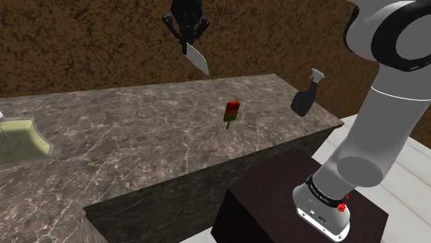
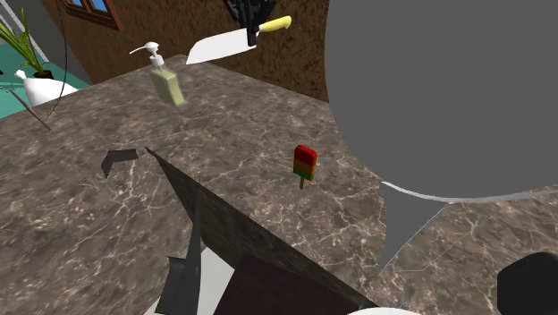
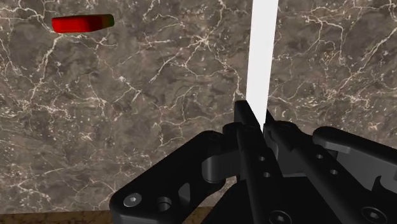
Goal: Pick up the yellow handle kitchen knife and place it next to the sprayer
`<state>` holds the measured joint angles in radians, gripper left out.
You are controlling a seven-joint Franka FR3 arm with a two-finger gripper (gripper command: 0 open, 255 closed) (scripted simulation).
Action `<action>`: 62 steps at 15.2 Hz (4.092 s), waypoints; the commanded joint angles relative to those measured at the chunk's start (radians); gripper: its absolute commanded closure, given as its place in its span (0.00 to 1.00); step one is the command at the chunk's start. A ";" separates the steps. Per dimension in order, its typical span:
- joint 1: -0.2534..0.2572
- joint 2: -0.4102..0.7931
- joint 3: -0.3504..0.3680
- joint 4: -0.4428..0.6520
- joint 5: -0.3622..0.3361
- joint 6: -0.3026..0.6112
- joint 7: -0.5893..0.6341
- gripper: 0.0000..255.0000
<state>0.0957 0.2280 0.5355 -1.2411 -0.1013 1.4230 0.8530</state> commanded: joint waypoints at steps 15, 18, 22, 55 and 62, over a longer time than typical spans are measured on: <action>-0.261 -0.358 -0.208 -0.410 0.150 0.084 -0.446 1.00; -0.293 -0.386 -0.255 -0.442 0.151 0.087 -0.524 1.00; -0.333 -0.407 -0.315 -0.467 0.144 0.088 -0.626 1.00; -0.713 0.098 -0.713 0.169 0.146 -0.047 -1.385 1.00; -0.711 0.065 -0.714 0.034 0.140 0.054 -1.390 1.00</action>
<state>-0.6163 0.2960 -0.1781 -1.1869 0.0392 1.4597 -0.5372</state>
